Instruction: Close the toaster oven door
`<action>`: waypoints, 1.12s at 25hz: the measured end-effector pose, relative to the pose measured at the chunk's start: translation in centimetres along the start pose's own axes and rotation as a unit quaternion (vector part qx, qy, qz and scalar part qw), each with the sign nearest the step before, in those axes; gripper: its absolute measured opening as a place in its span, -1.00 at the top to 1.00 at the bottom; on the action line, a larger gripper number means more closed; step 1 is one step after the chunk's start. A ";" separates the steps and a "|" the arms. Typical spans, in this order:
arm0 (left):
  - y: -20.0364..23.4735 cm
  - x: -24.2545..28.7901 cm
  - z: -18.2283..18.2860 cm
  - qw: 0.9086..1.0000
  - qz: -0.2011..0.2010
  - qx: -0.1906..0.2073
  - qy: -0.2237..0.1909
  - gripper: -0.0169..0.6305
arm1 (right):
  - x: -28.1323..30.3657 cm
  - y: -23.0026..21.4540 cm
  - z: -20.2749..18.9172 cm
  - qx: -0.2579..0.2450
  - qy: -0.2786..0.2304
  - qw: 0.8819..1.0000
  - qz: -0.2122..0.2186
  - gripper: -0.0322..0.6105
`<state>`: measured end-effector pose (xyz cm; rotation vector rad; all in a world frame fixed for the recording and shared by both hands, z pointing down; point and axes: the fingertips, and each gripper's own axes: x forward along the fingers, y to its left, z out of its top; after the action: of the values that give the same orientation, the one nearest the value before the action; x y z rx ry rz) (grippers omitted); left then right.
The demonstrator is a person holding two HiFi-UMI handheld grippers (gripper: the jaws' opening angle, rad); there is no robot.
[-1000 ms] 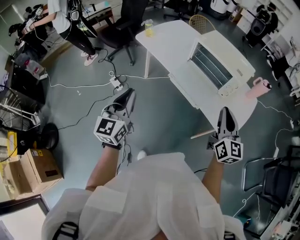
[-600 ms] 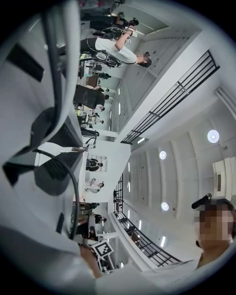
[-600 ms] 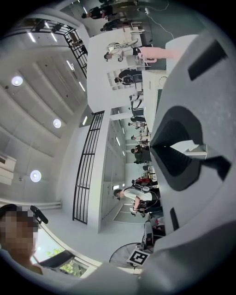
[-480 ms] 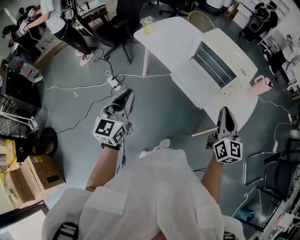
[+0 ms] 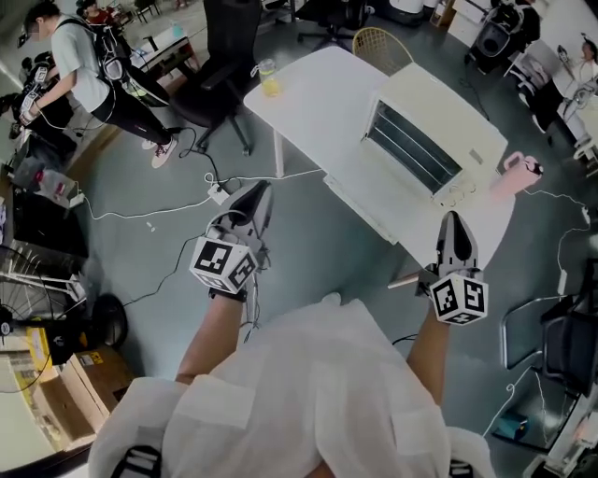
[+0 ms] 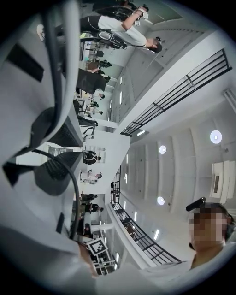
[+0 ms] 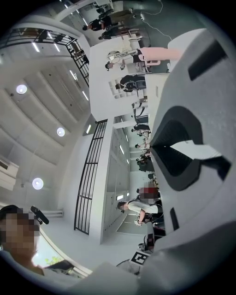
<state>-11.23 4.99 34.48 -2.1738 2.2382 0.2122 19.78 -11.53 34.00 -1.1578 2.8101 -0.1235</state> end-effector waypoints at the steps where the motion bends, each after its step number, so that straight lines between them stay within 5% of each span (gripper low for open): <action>1: -0.2 1.5 0.2 1.000 -0.010 0.002 -0.001 0.86 | 0.6 -0.6 0.1 0.000 -0.001 1.000 -0.003 0.89; 12: -3.2 12.9 -0.4 0.994 -0.106 -0.005 -0.012 0.86 | 3.2 -4.9 0.4 0.000 -0.001 0.999 -0.047 0.89; 28: 1.6 20.3 -1.2 0.970 -0.238 -0.043 0.006 0.86 | 4.7 -1.0 -0.9 -0.014 0.013 0.985 -0.171 0.89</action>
<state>-13.38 -15.30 33.64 -2.6737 1.6655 0.2870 17.01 -15.50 34.74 -1.6477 2.6145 -0.1244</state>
